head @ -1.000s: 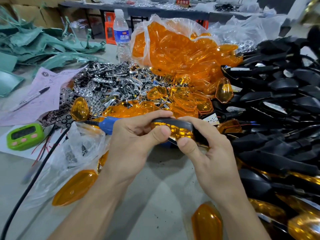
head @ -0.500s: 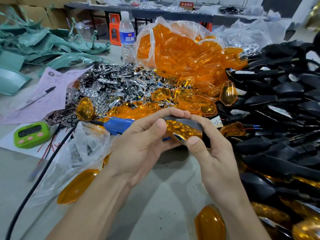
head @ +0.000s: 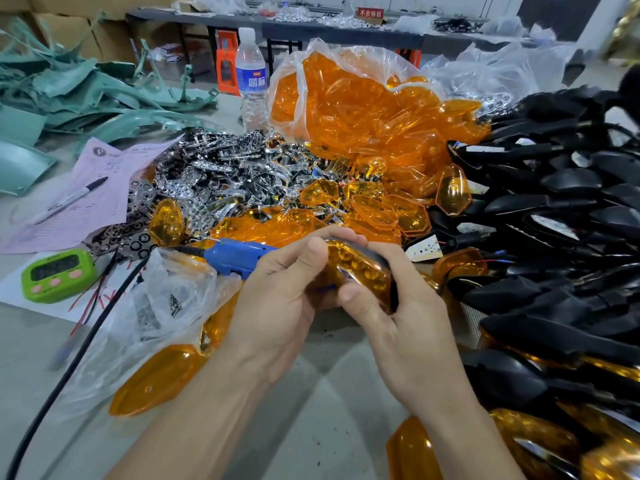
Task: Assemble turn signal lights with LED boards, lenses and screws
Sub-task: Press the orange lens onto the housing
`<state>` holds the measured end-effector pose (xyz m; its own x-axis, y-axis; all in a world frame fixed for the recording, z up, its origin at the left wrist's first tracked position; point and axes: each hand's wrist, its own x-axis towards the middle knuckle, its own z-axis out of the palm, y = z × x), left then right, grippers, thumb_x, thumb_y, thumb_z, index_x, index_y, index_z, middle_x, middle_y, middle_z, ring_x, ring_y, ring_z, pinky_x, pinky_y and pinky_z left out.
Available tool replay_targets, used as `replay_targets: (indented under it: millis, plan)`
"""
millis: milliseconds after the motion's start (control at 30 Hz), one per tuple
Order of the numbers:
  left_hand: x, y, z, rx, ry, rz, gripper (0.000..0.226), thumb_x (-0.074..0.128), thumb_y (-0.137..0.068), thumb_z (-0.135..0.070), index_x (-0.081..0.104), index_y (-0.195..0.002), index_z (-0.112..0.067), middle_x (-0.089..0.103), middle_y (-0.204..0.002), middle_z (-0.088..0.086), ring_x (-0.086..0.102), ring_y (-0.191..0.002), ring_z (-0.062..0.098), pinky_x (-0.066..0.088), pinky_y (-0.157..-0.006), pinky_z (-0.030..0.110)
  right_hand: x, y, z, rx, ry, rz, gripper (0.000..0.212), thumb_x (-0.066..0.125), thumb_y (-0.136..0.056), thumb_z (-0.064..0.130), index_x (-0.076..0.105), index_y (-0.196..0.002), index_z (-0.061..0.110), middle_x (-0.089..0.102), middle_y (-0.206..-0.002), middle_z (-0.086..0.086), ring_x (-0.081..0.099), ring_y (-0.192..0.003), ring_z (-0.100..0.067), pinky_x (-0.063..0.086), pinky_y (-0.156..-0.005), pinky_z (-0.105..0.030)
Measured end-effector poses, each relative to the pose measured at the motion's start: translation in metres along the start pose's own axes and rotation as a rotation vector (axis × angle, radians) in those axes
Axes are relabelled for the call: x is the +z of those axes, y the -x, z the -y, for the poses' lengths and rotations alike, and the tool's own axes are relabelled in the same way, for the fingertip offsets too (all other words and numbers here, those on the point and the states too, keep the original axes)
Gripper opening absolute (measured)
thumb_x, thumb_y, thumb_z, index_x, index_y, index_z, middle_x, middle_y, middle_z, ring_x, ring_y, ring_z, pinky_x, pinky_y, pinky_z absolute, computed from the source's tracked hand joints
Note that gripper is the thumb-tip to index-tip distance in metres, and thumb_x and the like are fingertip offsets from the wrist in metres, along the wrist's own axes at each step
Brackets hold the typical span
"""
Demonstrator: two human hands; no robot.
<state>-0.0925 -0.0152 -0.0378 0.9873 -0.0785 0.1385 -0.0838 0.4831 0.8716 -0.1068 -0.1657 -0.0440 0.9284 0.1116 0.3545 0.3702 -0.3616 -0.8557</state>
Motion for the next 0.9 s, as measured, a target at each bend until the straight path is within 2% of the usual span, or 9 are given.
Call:
replay_targets:
  millis: [100,233,333,500,633,700,767,800,900]
  plan:
    - [0.002,0.001,0.001,0.008,-0.037,-0.026,0.031,0.061,-0.090,-0.045,0.080,-0.100,-0.023,0.074,-0.118,0.010,0.062,-0.092,0.033,0.060,-0.079,0.046,0.002,0.000,0.000,0.004,0.049,-0.033,0.033,0.060,-0.092,0.062,0.059,-0.121,0.047,0.067,-0.104,0.027,0.065,-0.098,0.000,0.048,-0.075,-0.015]
    - [0.005,0.001,0.001,0.028,-0.092,-0.035,0.034,0.062,-0.094,-0.049,0.079,-0.105,-0.023,0.076,-0.113,0.010,0.071,-0.086,0.024,0.062,-0.081,0.046,0.001,-0.002,0.002,-0.005,0.023,-0.051,0.031,0.058,-0.092,0.061,0.061,-0.119,0.044,0.067,-0.103,0.027,0.065,-0.097,-0.001,0.048,-0.074,-0.013]
    - [0.001,0.001,-0.003,0.028,-0.157,-0.005,0.030,0.067,-0.093,-0.045,0.079,-0.108,-0.021,0.074,-0.114,0.016,0.070,-0.092,0.031,0.061,-0.082,0.043,0.000,-0.001,0.004,-0.011,-0.021,-0.045,0.029,0.060,-0.095,0.056,0.064,-0.118,0.041,0.068,-0.101,0.024,0.066,-0.094,-0.002,0.046,-0.072,-0.011]
    - [-0.003,-0.001,-0.001,0.023,-0.169,-0.034,0.031,0.075,-0.080,-0.042,0.082,-0.098,-0.018,0.069,-0.109,0.032,0.065,-0.090,0.036,0.061,-0.078,0.044,0.002,0.003,0.006,0.029,0.039,-0.066,0.029,0.060,-0.092,0.061,0.065,-0.113,0.041,0.067,-0.095,0.022,0.065,-0.090,-0.004,0.045,-0.069,-0.013]
    - [0.001,-0.004,0.003,-0.008,-0.170,-0.190,0.032,0.077,-0.076,-0.044,0.083,-0.091,-0.017,0.074,-0.089,0.018,0.070,-0.081,0.030,0.061,-0.071,0.038,0.007,0.005,0.008,0.064,0.243,-0.088,0.043,0.050,-0.083,0.076,0.053,-0.118,0.052,0.064,-0.085,0.025,0.061,-0.084,0.000,0.043,-0.068,-0.023]
    - [0.004,-0.006,0.003,-0.027,-0.170,-0.302,0.025,0.071,-0.082,-0.039,0.083,-0.080,-0.018,0.076,-0.082,0.014,0.072,-0.076,0.030,0.061,-0.066,0.037,0.005,0.005,0.006,0.035,0.271,-0.093,0.054,0.067,-0.083,0.064,0.042,-0.130,0.056,0.058,-0.101,0.032,0.058,-0.093,0.004,0.043,-0.072,-0.015]
    - [0.004,-0.008,0.001,-0.055,-0.127,-0.379,0.035,0.065,-0.093,-0.030,0.081,-0.064,-0.019,0.076,-0.073,0.009,0.075,-0.066,0.022,0.061,-0.056,0.034,0.002,0.006,0.005,-0.005,0.260,-0.093,0.066,0.082,-0.081,0.038,0.042,-0.131,0.053,0.053,-0.113,0.034,0.057,-0.100,0.009,0.045,-0.077,-0.007]
    - [0.003,-0.008,0.000,-0.069,-0.100,-0.399,0.042,0.062,-0.098,-0.025,0.080,-0.060,-0.020,0.076,-0.070,0.007,0.075,-0.062,0.019,0.060,-0.052,0.032,0.001,0.006,0.005,-0.036,0.290,-0.083,0.071,0.085,-0.078,0.029,0.043,-0.131,0.051,0.054,-0.116,0.032,0.059,-0.100,0.007,0.048,-0.081,-0.009]
    - [0.001,-0.007,-0.004,-0.104,-0.078,-0.435,0.046,0.062,-0.101,-0.022,0.079,-0.058,-0.020,0.077,-0.071,0.009,0.075,-0.061,0.019,0.058,-0.048,0.029,0.006,0.008,0.010,-0.144,0.418,-0.073,0.079,0.088,-0.073,0.021,0.047,-0.136,0.046,0.055,-0.128,0.025,0.062,-0.105,-0.005,0.058,-0.088,-0.034]
